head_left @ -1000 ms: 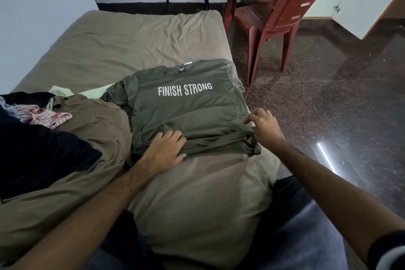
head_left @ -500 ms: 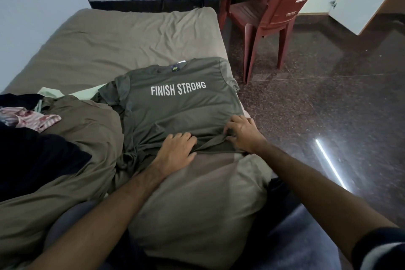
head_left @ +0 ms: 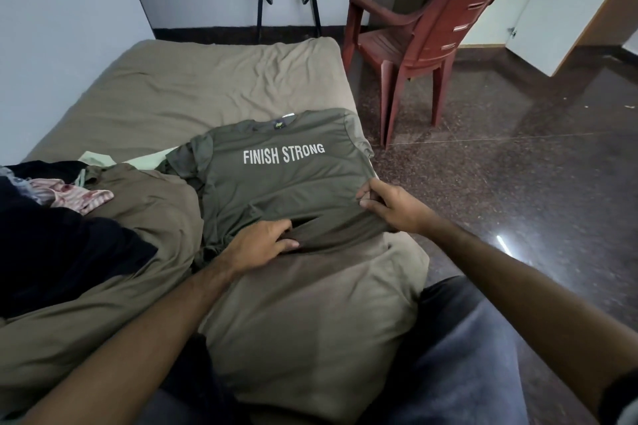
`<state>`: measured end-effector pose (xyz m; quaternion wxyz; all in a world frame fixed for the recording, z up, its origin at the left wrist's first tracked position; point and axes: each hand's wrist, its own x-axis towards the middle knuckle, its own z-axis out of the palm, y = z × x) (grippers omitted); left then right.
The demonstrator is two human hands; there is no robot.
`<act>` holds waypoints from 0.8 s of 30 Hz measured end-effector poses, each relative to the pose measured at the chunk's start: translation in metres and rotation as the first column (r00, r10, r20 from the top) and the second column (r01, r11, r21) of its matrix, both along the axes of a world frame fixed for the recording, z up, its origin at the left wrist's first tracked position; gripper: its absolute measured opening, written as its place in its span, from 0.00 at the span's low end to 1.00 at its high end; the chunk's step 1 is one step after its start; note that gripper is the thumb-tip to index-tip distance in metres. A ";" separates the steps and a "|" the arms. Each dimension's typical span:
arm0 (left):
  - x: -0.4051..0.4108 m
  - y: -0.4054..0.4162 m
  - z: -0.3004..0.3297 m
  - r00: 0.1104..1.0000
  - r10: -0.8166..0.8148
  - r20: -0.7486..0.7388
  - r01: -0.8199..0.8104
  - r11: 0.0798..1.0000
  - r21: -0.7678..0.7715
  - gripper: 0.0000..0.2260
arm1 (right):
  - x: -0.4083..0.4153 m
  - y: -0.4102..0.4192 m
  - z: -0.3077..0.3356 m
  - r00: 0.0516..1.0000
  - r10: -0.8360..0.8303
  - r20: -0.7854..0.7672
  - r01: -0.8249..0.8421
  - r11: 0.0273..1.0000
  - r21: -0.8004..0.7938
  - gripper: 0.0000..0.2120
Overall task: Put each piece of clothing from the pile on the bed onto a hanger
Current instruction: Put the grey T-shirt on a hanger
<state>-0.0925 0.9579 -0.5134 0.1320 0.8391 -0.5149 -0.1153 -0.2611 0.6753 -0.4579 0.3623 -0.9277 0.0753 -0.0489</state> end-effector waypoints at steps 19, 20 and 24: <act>-0.037 0.046 0.031 0.891 -0.153 -0.428 0.285 0.921 0.265 0.07 | -0.002 0.056 -0.007 0.452 0.219 -0.865 -0.289 0.953 0.091 0.02; -0.017 0.042 0.033 0.946 -0.155 -0.285 0.215 0.958 0.192 0.06 | 0.015 0.058 -0.006 0.532 0.205 -0.821 -0.296 0.954 0.046 0.01; 0.074 0.018 0.023 0.998 0.058 -0.001 -0.058 0.997 -0.043 0.08 | 0.103 0.045 -0.007 0.853 0.105 -0.512 -0.235 0.952 -0.196 0.08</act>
